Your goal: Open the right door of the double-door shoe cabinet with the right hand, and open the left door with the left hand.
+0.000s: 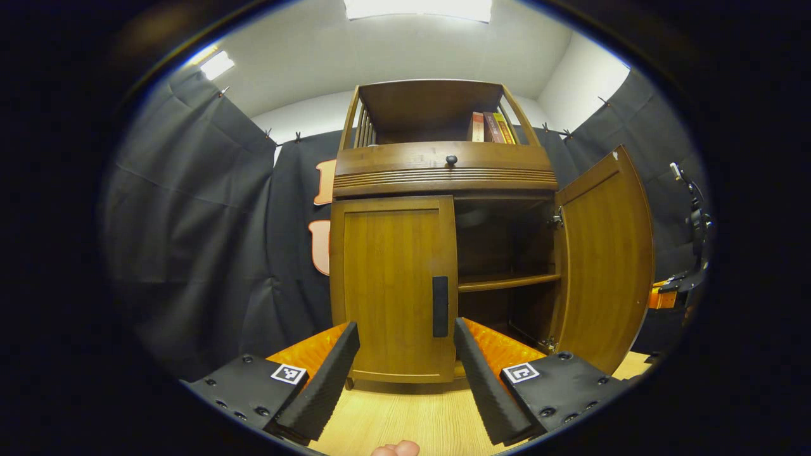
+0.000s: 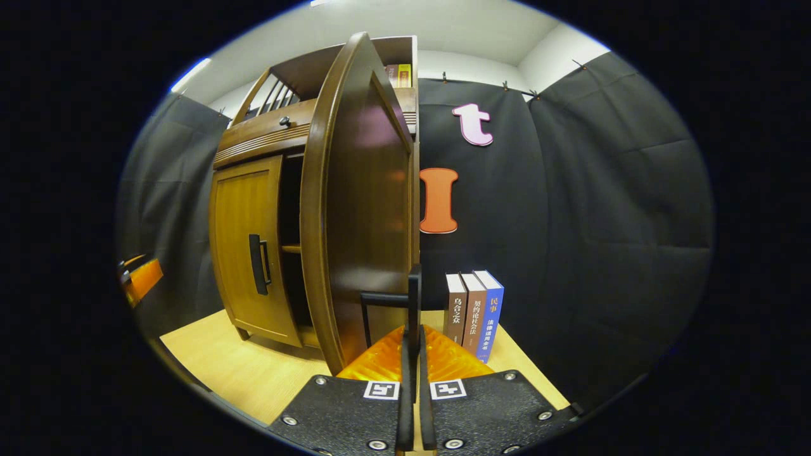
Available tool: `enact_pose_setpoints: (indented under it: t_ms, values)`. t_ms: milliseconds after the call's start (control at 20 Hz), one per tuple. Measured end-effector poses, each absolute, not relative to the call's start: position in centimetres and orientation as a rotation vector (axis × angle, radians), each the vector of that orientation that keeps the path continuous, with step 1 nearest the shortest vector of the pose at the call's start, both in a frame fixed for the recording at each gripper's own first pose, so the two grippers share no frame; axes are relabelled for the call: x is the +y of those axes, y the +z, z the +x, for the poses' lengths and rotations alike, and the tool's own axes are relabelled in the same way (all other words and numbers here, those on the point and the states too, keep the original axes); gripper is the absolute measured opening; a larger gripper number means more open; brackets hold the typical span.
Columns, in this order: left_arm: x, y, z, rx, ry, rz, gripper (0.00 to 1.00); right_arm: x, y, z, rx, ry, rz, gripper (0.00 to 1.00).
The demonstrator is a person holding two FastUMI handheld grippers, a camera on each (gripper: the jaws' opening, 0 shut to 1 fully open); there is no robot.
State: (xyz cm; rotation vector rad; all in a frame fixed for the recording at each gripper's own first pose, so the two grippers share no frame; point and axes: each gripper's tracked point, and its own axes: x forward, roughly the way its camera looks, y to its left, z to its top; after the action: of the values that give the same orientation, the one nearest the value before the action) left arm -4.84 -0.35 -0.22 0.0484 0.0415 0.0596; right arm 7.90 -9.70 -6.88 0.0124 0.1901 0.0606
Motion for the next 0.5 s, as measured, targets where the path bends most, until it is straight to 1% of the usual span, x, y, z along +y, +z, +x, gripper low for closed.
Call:
enact_pose_setpoints:
  t_ms: [200, 300, 350, 450, 500]
  values:
    - [0.0, -0.1, -5.5, 0.042, 0.06, 0.052, 0.97, -11.7, -6.9, 8.0, 0.18, 0.119, 0.053, 0.04]
    - [0.8, -0.2, -6.0, 0.045, 0.077, 0.053, 0.95, -12.7, -7.1, 8.2, 0.188, 0.144, 0.068, 0.04]
    - [1.2, -0.3, -6.3, 0.048, 0.088, 0.05, 0.97, -13.1, -7.1, 8.2, 0.192, 0.159, 0.068, 0.04]
    - [2.1, -0.4, -6.5, 0.056, 0.108, 0.045, 0.97, -13.6, -7.0, 8.5, 0.195, 0.193, 0.052, 0.04]
    - [2.6, -0.4, -6.6, 0.059, 0.118, 0.043, 0.95, -13.9, -6.9, 8.5, 0.197, 0.212, 0.045, 0.04]
